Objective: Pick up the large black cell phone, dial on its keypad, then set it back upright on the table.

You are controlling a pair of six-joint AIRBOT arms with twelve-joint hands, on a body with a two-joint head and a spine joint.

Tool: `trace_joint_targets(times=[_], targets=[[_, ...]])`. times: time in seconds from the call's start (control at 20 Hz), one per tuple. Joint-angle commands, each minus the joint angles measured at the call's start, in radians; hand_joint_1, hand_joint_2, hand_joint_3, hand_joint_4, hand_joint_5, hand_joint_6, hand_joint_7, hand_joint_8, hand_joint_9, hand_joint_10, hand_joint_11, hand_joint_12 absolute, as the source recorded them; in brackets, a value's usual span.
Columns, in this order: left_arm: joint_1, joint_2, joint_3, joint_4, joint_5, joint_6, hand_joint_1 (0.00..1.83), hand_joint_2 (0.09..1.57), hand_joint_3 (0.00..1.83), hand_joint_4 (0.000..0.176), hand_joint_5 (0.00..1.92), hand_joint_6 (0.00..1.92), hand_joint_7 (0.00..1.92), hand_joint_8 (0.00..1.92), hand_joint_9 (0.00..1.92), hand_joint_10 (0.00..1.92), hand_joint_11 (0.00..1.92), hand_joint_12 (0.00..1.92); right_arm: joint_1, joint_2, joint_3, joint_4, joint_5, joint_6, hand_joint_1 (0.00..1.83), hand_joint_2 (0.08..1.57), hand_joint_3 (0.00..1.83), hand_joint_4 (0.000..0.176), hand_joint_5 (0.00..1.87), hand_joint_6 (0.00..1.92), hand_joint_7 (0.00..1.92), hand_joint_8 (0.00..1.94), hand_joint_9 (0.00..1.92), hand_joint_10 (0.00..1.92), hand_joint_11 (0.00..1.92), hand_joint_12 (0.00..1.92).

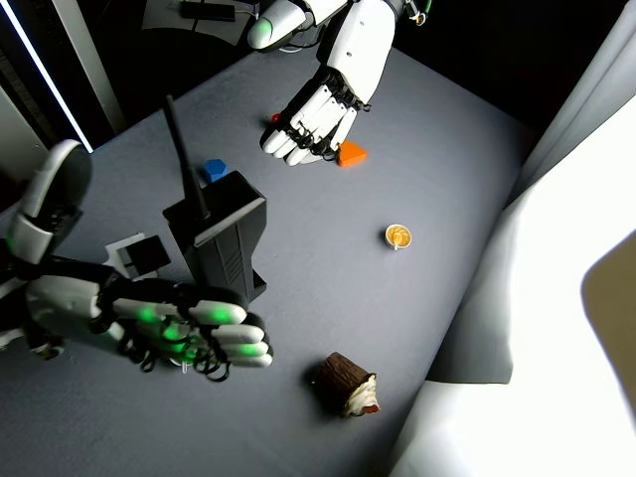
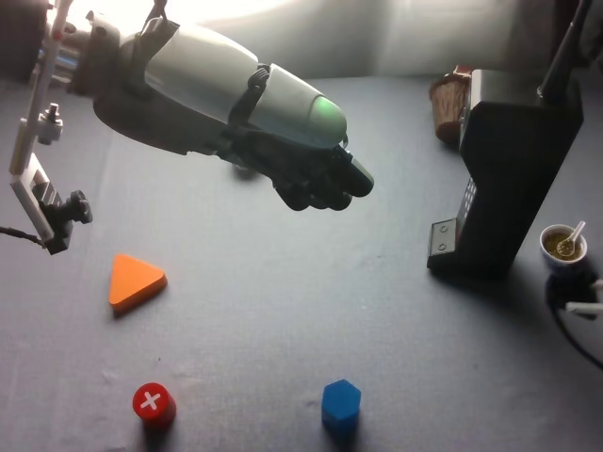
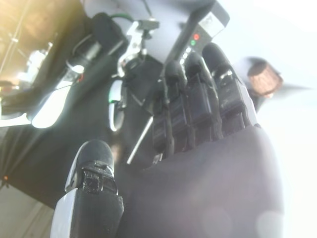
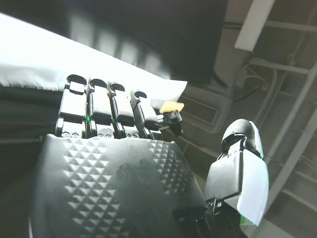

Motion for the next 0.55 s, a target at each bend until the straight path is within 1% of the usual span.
trace_joint_targets(times=[0.0,0.05,0.1,0.15,0.2,0.25,0.3,0.4,0.45,0.5], targets=[[-0.031,0.002,0.005,-0.076,0.008,-0.011,0.04,1.23,0.00,0.022,0.36,0.00,0.39,0.00,0.31,0.00,0.00,0.79,-0.002,0.027,-0.010,-0.012,0.121,0.005,0.02,0.88,0.00,0.067,0.00,0.00,0.00,0.00,0.00,0.00,0.00,0.00],[-0.031,0.002,0.005,-0.074,0.008,-0.012,0.04,1.23,0.00,0.022,0.36,0.00,0.39,0.00,0.31,0.00,0.00,0.79,-0.002,0.061,-0.036,-0.013,0.121,0.005,0.02,0.88,0.00,0.067,0.00,0.00,0.00,0.00,0.00,0.00,0.00,0.00],[-0.031,0.002,0.005,-0.074,0.008,-0.012,0.06,1.23,0.00,0.020,0.39,0.01,0.41,0.00,0.33,0.01,0.00,0.83,-0.002,0.084,-0.054,-0.014,0.121,0.005,0.04,0.90,0.00,0.068,0.00,0.00,0.00,0.00,0.00,0.00,0.00,0.00],[-0.031,0.001,0.005,-0.074,0.008,-0.012,0.05,1.23,0.00,0.023,0.36,0.01,0.41,0.00,0.32,0.00,0.00,0.77,-0.002,0.129,-0.089,-0.023,0.121,0.005,0.03,0.90,0.00,0.069,0.00,0.00,0.00,0.00,0.00,0.00,0.00,0.00],[-0.032,0.001,0.006,-0.074,0.007,-0.012,0.05,1.23,0.00,0.019,0.37,0.01,0.41,0.00,0.32,0.00,0.00,0.76,-0.002,0.156,-0.108,-0.037,0.121,0.004,0.04,0.90,0.00,0.071,0.00,0.00,0.00,0.00,0.00,0.00,0.00,0.00],[-0.032,0.001,0.006,-0.074,0.007,-0.012,0.06,1.23,0.00,0.022,0.37,0.00,0.41,0.00,0.33,0.00,0.00,0.79,-0.005,0.183,-0.125,-0.059,0.121,0.001,0.03,0.91,0.01,0.067,0.00,0.00,0.00,0.00,0.00,0.00,0.00,0.00],[-0.032,0.001,0.007,-0.073,0.007,-0.013,0.06,1.23,0.00,0.020,0.37,0.00,0.41,0.00,0.33,0.00,0.00,0.78,-0.020,0.233,-0.155,-0.090,0.121,-0.012,0.04,0.91,0.01,0.069,0.00,0.00,0.00,0.00,0.00,0.00,0.00,0.00],[-0.032,0.001,0.007,-0.073,0.007,-0.014,0.08,1.23,0.00,0.017,0.36,0.00,0.42,0.00,0.33,0.00,0.00,0.75,-0.061,0.301,-0.200,-0.094,0.120,-0.027,0.03,0.91,0.00,0.070,0.00,0.00,0.00,0.00,0.00,0.00,0.00,0.00],[-0.032,0.001,0.006,-0.073,0.006,-0.016,0.08,1.22,0.00,0.022,0.35,0.00,0.42,0.00,0.32,0.00,0.00,0.74,-0.094,0.342,-0.225,-0.094,0.115,-0.030,0.05,0.91,0.00,0.070,0.00,0.00,0.00,0.00,0.00,0.00,0.00,0.00],[-0.032,0.001,0.007,-0.073,0.006,-0.016,0.08,1.22,0.00,0.021,0.36,0.00,0.42,0.00,0.33,0.00,0.00,0.73,-0.117,0.368,-0.238,-0.093,0.115,-0.036,0.06,0.91,0.00,0.070,0.00,0.00,0.00,0.00,0.00,0.00,0.00,0.00]])
